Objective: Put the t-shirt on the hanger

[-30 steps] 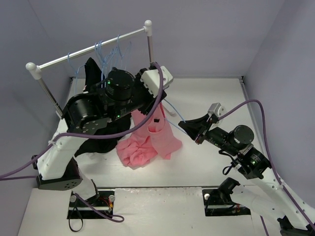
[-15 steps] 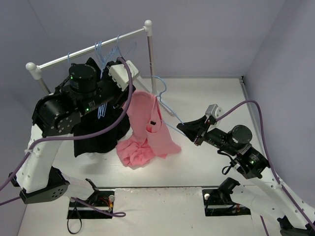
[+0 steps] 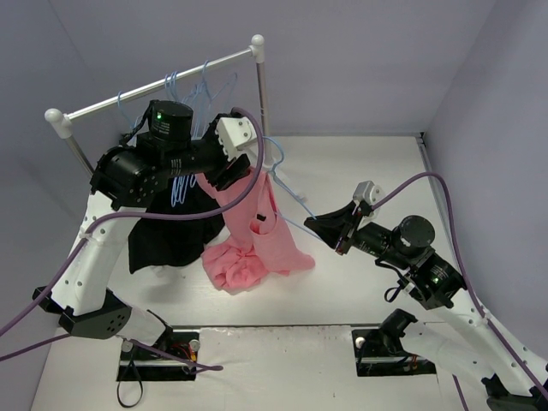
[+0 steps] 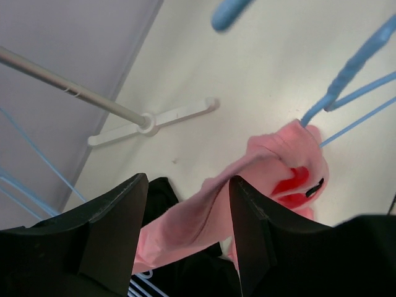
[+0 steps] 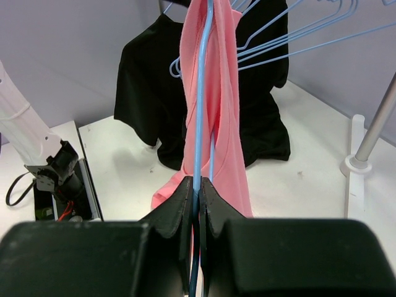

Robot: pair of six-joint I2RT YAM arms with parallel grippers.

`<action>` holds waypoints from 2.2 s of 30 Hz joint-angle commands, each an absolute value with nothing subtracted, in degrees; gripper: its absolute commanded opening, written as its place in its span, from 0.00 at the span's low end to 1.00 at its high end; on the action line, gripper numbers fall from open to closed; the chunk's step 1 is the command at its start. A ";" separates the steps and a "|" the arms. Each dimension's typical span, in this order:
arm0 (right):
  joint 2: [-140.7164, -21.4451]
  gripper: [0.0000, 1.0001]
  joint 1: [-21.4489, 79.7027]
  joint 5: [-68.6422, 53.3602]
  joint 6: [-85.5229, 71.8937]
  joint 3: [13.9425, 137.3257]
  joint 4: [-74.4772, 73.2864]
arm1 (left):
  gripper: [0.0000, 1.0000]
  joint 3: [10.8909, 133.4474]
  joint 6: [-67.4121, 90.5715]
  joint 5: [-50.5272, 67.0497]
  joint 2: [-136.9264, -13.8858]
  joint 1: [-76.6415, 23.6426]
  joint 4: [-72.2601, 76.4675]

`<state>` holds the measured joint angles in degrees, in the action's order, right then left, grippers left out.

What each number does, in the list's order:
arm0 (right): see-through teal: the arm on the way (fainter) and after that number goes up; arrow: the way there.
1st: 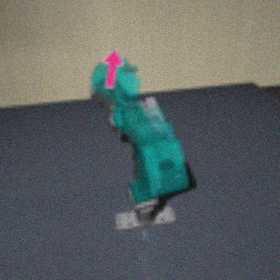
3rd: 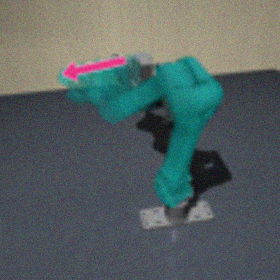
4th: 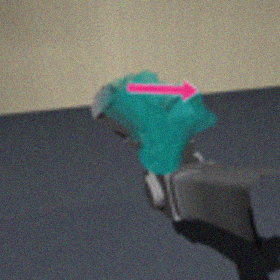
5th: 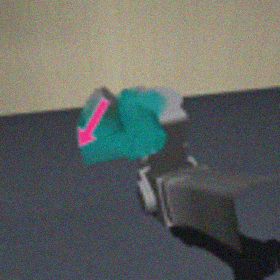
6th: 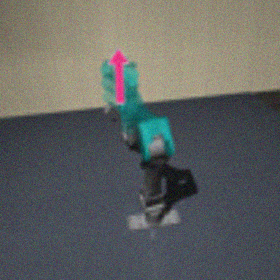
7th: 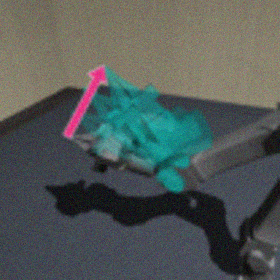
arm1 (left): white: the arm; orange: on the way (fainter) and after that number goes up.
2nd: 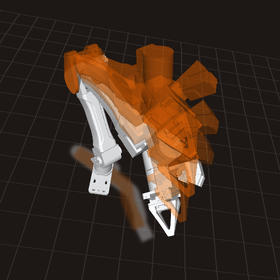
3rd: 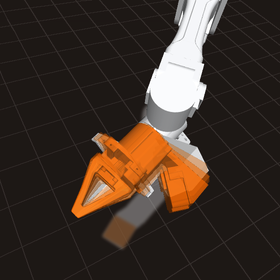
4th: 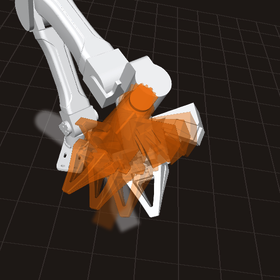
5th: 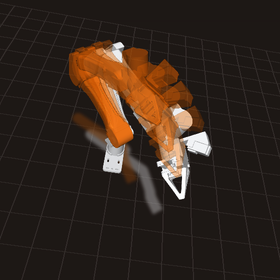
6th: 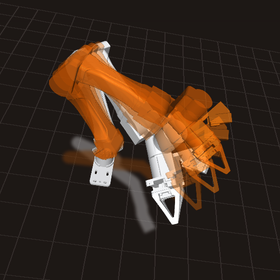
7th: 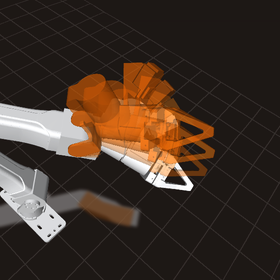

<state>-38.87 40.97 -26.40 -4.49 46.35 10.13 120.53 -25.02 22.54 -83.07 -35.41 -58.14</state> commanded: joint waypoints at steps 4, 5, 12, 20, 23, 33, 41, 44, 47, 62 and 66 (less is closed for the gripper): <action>-38.99 0.00 41.13 -28.81 -5.21 49.28 19.36 | 0.50 118.90 -27.23 32.88 -81.38 -33.11 -56.27; -39.55 0.00 41.13 -29.37 -5.31 49.54 19.42 | 0.50 118.79 -27.16 34.20 -81.67 -33.05 -56.32; -41.23 0.00 41.15 -29.39 -5.17 50.60 19.42 | 0.25 117.43 -27.61 37.50 -82.25 -32.96 -56.23; -44.00 0.00 40.75 -28.77 -4.75 50.77 19.37 | 0.00 114.38 -30.41 40.52 -79.46 -32.96 -56.16; -45.27 0.00 40.22 -28.17 -4.47 50.84 19.32 | 0.00 112.89 -30.89 39.89 -78.40 -32.96 -56.16; -48.12 0.78 38.58 -5.10 -6.68 54.20 8.95 | 0.00 105.60 -24.93 24.21 -75.05 -33.24 -49.51; -47.13 0.86 38.74 8.28 -15.44 57.64 0.20 | 0.00 99.93 -19.30 2.97 -74.95 -42.07 -39.01; -47.07 0.84 38.97 9.41 -21.45 55.75 0.18 | 0.00 100.88 -16.84 -3.94 -76.77 -45.93 -37.47; -48.78 0.77 39.84 10.52 -30.83 52.94 0.18 | 0.00 101.57 -12.98 -8.58 -78.17 -47.96 -35.18; -65.88 0.71 50.48 20.55 -56.19 55.50 3.00 | 0.00 102.18 -6.51 -20.36 -80.56 -52.03 -30.46; -68.78 0.70 51.71 21.62 -58.77 56.51 3.46 | 0.00 101.54 -5.54 -21.01 -80.16 -52.21 -30.38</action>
